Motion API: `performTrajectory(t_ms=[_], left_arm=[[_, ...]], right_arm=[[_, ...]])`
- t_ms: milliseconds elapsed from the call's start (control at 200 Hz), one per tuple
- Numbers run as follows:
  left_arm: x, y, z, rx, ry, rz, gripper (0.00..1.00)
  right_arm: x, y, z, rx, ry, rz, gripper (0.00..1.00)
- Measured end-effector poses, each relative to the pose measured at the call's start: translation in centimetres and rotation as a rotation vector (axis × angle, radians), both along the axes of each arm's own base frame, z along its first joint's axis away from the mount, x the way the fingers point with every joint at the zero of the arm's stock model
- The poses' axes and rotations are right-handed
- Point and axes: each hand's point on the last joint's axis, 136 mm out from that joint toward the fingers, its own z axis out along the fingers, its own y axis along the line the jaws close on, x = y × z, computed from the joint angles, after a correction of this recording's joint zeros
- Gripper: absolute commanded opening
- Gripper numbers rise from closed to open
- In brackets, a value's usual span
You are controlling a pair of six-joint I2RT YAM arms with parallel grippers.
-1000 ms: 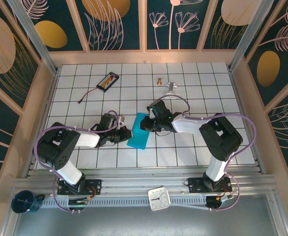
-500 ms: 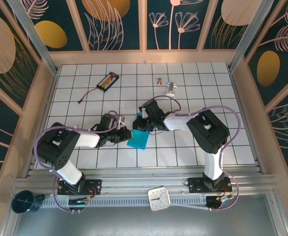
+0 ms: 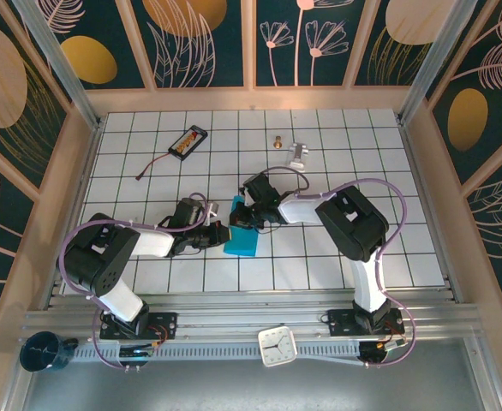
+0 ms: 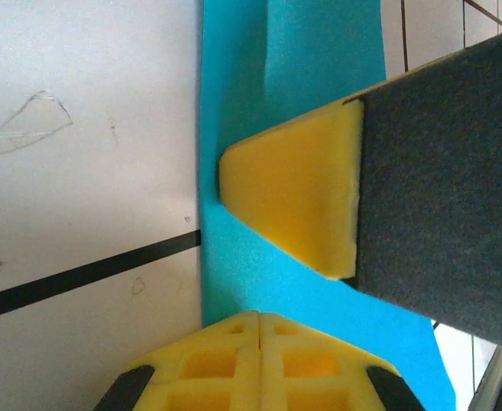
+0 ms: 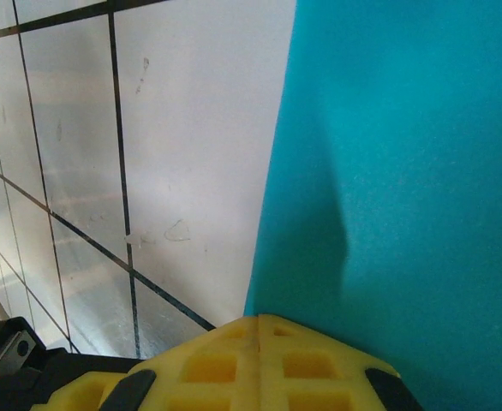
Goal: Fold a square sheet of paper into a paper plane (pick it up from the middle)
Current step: First fold in half a square sheet of paper at the center of the table.
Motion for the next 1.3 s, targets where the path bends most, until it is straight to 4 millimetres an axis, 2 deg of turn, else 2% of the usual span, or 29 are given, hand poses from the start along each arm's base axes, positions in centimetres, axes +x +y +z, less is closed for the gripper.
performTrajectory(t_ms=[370, 616, 781, 871, 1056, 1301], left_arm=[[-0.2, -0.1, -0.3, 0.018, -0.009, -0.035, 0.0], [-0.7, 0.4, 0.5, 0.015, 0.019, 0.004, 0.0], [-0.2, 0.2, 3.1, -0.057, 0.021, 0.07, 0.03], [0.1, -0.1, 3.8, -0.089, 0.037, 0.096, 0.04], [0.7, -0.9, 3.5, -0.098, 0.078, 0.113, 0.02], [0.4, -1.6, 1.2, -0.077, 0.162, 0.123, 0.0]], right_arm=[[2.8, -0.1, 0.0, -0.008, -0.005, -0.032, 0.0], [2.7, -0.3, -0.1, 0.025, -0.013, -0.047, 0.0], [1.9, -1.0, -0.1, 0.052, 0.001, -0.084, 0.0], [1.7, -1.3, -0.1, 0.062, 0.014, -0.108, 0.0], [1.2, -2.0, -0.1, 0.069, 0.039, -0.16, 0.0], [0.9, -2.5, -0.1, 0.072, 0.059, -0.209, 0.0]])
